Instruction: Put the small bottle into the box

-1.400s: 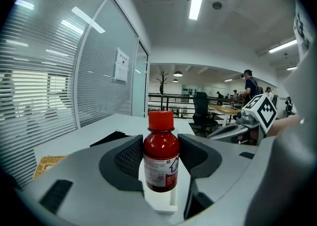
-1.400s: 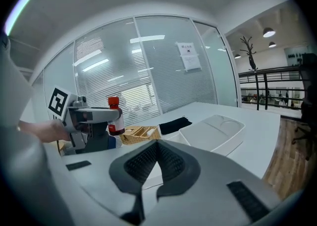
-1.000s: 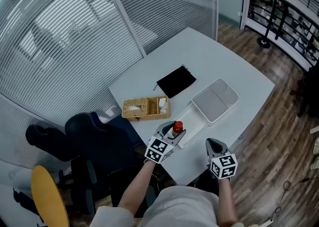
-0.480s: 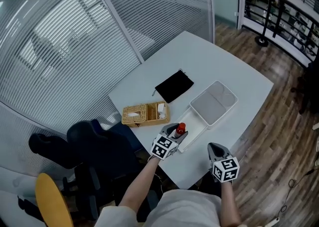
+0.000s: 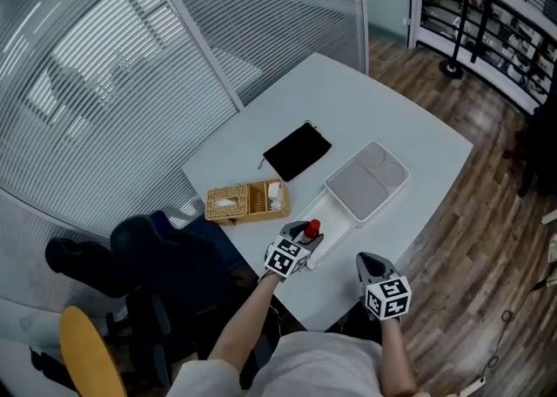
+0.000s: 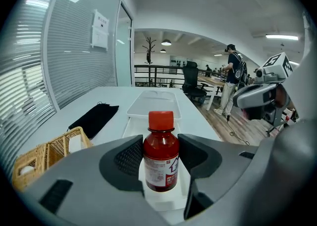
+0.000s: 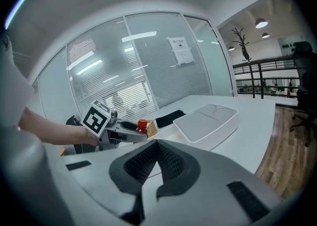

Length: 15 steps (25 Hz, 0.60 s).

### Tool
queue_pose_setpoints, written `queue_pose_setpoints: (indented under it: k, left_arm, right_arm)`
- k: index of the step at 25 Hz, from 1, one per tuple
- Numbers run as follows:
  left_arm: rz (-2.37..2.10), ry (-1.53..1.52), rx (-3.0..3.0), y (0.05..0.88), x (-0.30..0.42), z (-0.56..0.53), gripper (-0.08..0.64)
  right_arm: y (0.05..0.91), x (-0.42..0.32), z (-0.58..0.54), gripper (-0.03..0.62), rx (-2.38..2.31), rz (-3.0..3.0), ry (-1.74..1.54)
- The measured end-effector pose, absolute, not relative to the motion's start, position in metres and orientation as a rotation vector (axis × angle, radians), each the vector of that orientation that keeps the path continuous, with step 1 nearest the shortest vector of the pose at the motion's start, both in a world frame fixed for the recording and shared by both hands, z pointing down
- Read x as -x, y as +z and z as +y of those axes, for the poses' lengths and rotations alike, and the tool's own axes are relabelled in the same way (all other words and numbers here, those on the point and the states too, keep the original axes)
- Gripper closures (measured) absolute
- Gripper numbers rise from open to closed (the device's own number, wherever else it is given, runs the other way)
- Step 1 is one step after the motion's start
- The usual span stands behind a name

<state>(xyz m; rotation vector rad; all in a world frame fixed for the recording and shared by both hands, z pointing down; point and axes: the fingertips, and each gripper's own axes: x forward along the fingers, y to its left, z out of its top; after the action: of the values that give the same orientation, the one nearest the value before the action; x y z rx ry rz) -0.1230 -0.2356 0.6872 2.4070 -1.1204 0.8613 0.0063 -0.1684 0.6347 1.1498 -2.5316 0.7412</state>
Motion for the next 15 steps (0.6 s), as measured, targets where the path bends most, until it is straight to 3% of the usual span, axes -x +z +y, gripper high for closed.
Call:
queue_pose_setpoints:
  k: [15]
  left_arm:
    - [-1.047,0.954,-2.331,0.720,0.130,-0.241,0.324]
  right_arm:
    - [0.645,0.009,-0.181,0.586,-1.124,-2.521,0.775]
